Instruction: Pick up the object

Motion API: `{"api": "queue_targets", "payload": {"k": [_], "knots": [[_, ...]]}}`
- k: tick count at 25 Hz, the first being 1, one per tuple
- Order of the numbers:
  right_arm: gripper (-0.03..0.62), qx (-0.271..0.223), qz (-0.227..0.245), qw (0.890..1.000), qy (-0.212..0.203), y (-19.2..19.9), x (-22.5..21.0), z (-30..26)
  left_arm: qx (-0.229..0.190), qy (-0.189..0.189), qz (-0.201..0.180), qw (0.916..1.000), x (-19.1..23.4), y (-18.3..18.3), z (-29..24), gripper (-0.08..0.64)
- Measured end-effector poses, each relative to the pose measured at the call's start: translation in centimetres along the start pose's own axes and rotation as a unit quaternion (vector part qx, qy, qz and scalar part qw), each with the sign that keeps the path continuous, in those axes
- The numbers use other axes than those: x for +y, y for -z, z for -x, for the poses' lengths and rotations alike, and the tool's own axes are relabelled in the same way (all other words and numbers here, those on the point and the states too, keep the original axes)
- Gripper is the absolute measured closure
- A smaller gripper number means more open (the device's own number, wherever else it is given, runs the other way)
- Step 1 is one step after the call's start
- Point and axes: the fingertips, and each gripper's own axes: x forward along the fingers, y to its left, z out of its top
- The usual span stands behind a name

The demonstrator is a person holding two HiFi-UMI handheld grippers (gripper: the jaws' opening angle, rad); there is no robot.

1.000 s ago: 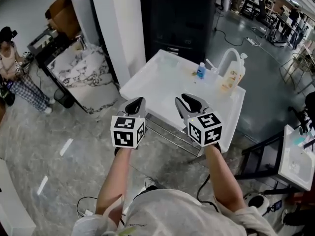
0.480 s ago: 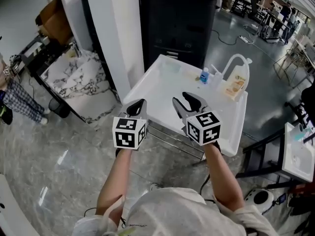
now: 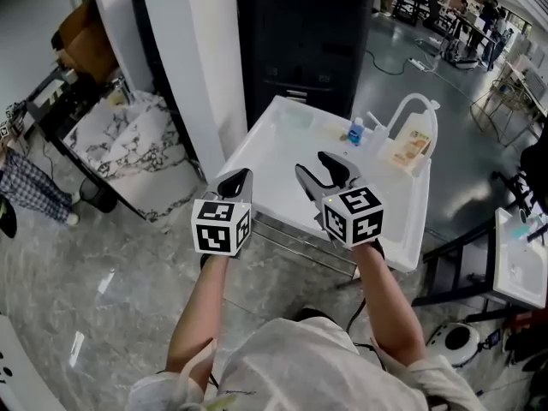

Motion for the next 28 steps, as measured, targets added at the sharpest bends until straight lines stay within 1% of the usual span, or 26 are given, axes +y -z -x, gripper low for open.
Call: {"api": "queue_targets", "payload": {"k": [4, 7, 11, 16, 18, 24, 28], "knots": [[0.379, 0.001, -0.001, 1.0, 0.003, 0.1, -0.7, -0.6, 0.001, 0.008, 0.006, 1.0, 0.2, 0.2, -0.9, 0.554], [0.38, 0.0, -0.001, 1.0, 0.006, 0.2, -1.4, -1.5, -0.007, 0.012, 0.007, 0.9999, 0.7, 0.0, -1.8, 0.554], [0.379, -0.002, 0.0, 1.0, 0.005, 0.1, -2.9, -3.1, -0.009, 0.018, 0.002, 0.9998, 1.4, -0.3, -3.7, 0.554], [0.38, 0.001, -0.002, 1.0, 0.005, 0.0, -5.4, -6.2, 0.0, 0.033, 0.008, 0.9994, 2.6, -0.8, -7.4, 0.552], [0.379, 0.001, -0.003, 1.0, 0.005, -0.4, -6.6, -7.5, 0.002, 0.038, 0.004, 0.9993, 3.0, -1.3, -9.2, 0.552], [0.379, 0.006, 0.0, 1.0, 0.003, -1.6, -10.3, -11.1, 0.002, 0.039, -0.005, 0.9992, 4.4, -3.9, -14.0, 0.552], [0.376, 0.011, -0.002, 1.0, 0.0, -2.0, -12.5, -13.6, 0.006, 0.038, -0.001, 0.9993, 5.6, -4.9, -16.9, 0.554]]}}
